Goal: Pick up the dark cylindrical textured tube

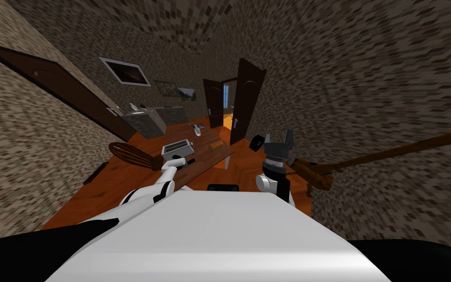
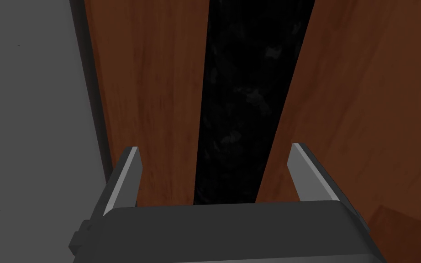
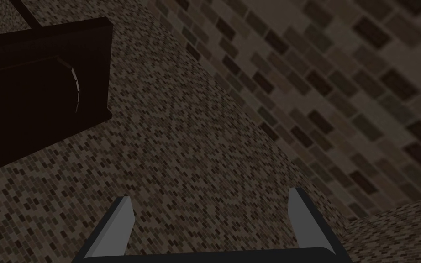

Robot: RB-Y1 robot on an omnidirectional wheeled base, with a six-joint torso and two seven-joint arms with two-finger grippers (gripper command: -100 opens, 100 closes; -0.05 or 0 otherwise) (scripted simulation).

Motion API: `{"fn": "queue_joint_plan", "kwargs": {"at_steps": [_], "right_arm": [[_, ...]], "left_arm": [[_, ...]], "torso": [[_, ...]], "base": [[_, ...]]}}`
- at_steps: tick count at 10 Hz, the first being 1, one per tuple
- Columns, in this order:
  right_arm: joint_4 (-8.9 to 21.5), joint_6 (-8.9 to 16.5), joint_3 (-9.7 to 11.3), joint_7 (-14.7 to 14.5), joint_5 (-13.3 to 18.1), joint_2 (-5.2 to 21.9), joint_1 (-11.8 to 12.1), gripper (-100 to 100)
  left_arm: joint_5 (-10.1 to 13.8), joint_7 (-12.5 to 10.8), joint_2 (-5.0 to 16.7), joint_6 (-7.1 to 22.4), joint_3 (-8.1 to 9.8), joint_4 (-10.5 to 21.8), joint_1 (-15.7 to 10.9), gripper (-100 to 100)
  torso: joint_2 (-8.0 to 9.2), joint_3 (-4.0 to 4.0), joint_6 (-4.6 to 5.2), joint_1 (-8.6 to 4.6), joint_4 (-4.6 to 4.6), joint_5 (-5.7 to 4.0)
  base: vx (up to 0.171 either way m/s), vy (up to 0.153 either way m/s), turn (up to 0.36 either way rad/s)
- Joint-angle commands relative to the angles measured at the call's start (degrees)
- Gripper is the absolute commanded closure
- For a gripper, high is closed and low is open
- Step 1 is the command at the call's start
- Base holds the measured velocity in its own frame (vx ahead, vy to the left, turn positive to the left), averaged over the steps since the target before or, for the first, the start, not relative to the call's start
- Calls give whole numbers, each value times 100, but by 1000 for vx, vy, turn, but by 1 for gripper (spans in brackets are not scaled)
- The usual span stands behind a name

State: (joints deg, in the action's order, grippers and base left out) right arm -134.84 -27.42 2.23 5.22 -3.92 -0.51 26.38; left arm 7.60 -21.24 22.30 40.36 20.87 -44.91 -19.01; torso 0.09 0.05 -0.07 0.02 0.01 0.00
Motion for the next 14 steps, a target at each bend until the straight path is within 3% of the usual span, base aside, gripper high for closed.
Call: {"fn": "queue_joint_plan", "kwargs": {"at_steps": [1, 3, 4, 5, 6, 7, 8, 9, 12, 14], "right_arm": [[0, 0, 0, 0, 0, 0, 0, 0], [0, 0, 0, 0, 0, 0, 0, 0], [0, 0, 0, 0, 0, 0, 0, 0], [0, 0, 0, 0, 0, 0, 0, 0], [0, 0, 0, 0, 0, 0, 0, 0], [0, 0, 0, 0, 0, 0, 0, 0], [0, 0, 0, 0, 0, 0, 0, 0], [0, 0, 0, 0, 0, 0, 0, 0], [0, 0, 0, 0, 0, 0, 0, 0], [0, 0, 0, 0, 0, 0, 0, 0]], "left_arm": [[-25, -46, 30, -204, -88, 286, -221, -100], [-25, -46, 30, -204, -88, 490, -221, -100], [-45, -92, 68, -391, -173, 627, -450, -100], [-45, -92, 68, -391, -173, 892, -450, -100], [-65, -138, 106, -578, -257, 1076, -678, -100], [-65, -138, 106, -578, -257, 1270, -678, -100], [-85, -184, 144, -764, -341, 1452, -906, -100], [-85, -184, 144, -764, -341, 1696, -906, -100], [-124, -276, 220, -1137, -510, 2405, -1363, -100], [-112, -254, 223, -1108, -495, 2430, -1346, -100]], "torso": [[0, 0, 0, 0, 0, 0], [2, 1, 0, 0, 0, 0], [1, 0, 0, -1, 0, 0], [0, 0, 1, 0, 1, -1], [2, 1, 0, 1, 0, 0], [3, 2, 0, 2, 1, 0], [3, 2, 0, 1, 1, 0], [2, 2, 2, 2, 1, 0], [3, 2, 0, 1, 1, 0], [4, 2, 0, 1, 1, 0]], "base": [[-12, 9, 40], [-9, 7, 6], [-11, 8, 42], [-12, 10, 14], [-19, 13, 37], [-17, 12, 13], [-18, 17, 35], [-12, 11, 10], [-17, 12, 32], [-7, 6, 8]]}}
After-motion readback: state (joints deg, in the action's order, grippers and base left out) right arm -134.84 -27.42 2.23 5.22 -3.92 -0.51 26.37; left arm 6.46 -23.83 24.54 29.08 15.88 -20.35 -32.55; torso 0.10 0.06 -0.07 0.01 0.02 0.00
